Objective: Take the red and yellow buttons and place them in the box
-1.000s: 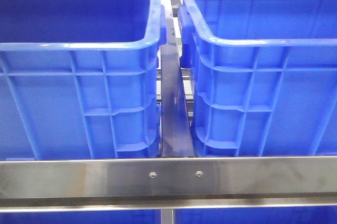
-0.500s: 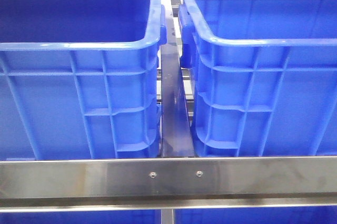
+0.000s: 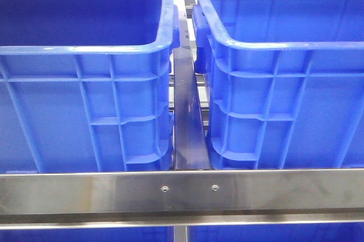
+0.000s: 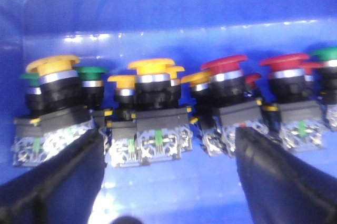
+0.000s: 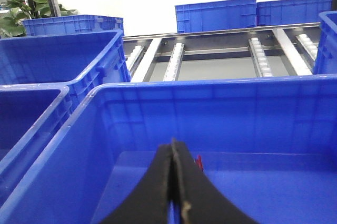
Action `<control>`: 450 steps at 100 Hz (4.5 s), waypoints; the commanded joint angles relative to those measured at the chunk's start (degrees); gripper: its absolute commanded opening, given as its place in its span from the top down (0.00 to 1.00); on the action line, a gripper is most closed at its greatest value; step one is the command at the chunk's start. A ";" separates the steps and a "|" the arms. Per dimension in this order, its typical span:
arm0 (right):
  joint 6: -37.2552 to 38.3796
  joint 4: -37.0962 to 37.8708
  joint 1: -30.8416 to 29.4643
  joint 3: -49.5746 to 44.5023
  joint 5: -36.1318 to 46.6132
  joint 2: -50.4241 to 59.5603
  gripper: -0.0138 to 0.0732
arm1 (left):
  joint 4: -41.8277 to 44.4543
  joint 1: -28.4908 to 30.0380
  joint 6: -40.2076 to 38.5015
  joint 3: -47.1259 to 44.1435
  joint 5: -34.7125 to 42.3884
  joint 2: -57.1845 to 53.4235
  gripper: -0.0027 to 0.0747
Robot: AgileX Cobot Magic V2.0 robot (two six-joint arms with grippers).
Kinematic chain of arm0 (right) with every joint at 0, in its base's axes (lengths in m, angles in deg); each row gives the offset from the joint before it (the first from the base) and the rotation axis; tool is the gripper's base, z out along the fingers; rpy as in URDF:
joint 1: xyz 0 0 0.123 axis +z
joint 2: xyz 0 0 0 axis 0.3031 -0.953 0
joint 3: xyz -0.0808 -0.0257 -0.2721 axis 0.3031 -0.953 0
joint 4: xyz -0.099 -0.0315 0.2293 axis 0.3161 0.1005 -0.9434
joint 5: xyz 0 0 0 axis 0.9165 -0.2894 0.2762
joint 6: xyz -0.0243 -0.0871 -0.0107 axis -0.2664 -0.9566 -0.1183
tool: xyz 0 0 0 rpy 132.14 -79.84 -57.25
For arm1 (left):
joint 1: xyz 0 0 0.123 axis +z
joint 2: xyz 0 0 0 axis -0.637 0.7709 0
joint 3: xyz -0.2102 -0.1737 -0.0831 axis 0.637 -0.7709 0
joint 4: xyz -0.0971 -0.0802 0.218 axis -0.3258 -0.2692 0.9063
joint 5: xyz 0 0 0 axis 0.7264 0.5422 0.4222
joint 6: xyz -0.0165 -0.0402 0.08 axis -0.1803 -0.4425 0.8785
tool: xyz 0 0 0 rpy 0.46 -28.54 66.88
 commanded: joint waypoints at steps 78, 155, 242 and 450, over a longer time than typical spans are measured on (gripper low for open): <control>-0.92 -0.04 0.09 1.52 -0.13 0.08 0.92 | 0.09 0.10 0.65 7.61 4.19 9.44 0.35; -0.92 -0.04 0.09 1.52 -0.13 0.08 0.92 | 0.09 0.10 1.12 7.61 2.18 12.81 0.37; -0.92 -0.04 0.09 1.52 -0.13 0.08 0.92 | -0.71 -1.47 1.69 7.61 -4.11 5.97 0.99; -0.92 -0.55 0.09 1.52 -10.43 0.08 0.48 | -14.90 -40.69 15.23 -1.90 -12.50 -31.94 0.99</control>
